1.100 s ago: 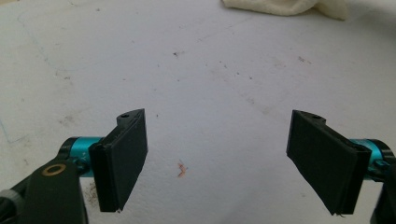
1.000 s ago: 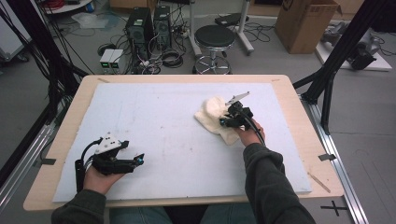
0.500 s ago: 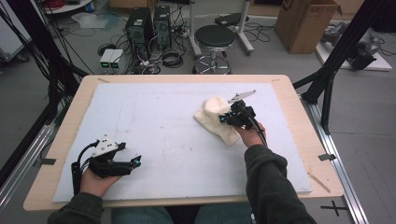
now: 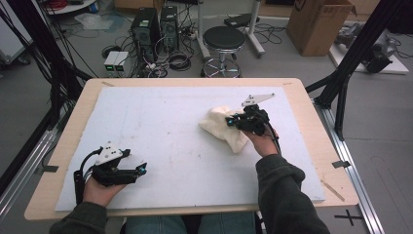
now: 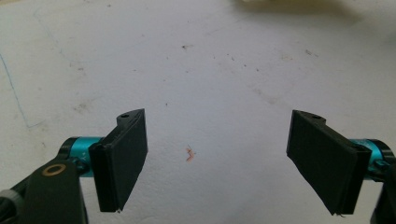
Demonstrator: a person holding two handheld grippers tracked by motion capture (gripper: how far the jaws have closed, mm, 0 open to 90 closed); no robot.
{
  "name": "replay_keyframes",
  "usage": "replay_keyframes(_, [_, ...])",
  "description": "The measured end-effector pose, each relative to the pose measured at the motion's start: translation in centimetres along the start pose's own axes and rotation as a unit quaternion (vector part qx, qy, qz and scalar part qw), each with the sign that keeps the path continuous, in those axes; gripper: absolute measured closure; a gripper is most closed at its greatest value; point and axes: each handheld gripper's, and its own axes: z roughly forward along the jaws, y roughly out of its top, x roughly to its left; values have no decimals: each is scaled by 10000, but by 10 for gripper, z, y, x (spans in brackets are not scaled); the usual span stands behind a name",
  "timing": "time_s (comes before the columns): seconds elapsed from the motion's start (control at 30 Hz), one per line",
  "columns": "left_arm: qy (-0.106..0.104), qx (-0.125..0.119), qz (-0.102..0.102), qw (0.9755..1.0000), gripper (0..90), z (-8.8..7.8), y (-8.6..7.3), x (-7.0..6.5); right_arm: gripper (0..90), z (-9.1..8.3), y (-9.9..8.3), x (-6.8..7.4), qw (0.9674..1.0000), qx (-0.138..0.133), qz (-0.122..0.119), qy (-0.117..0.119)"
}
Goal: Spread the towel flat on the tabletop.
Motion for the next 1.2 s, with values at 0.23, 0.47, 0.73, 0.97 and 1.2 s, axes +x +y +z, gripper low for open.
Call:
replay_keyframes(0.23, [-33, -24, 17, 10000, 208, 1, 1, 1, 827, -5, 17, 18, 9995, -238, -107, 159])
replay_keyframes(0.47, [-27, -65, -15, 10000, 208, 0, 0, 2, 826, -1, 36, 41, 9981, -329, -353, 371])
replay_keyframes(0.73, [-25, -46, 16, 10000, 208, 0, 1, 2, 827, 4, 45, 58, 9968, -321, -465, 558])
replay_keyframes(0.97, [-40, -58, 24, 10000, 208, 1, 1, 1, 825, 9, 50, 72, 9957, -282, -559, 680])
replay_keyframes(1.2, [-59, -82, 42, 9999, 208, 2, 2, 0, 818, 42, 31, 74, 9969, 188, -462, 611])
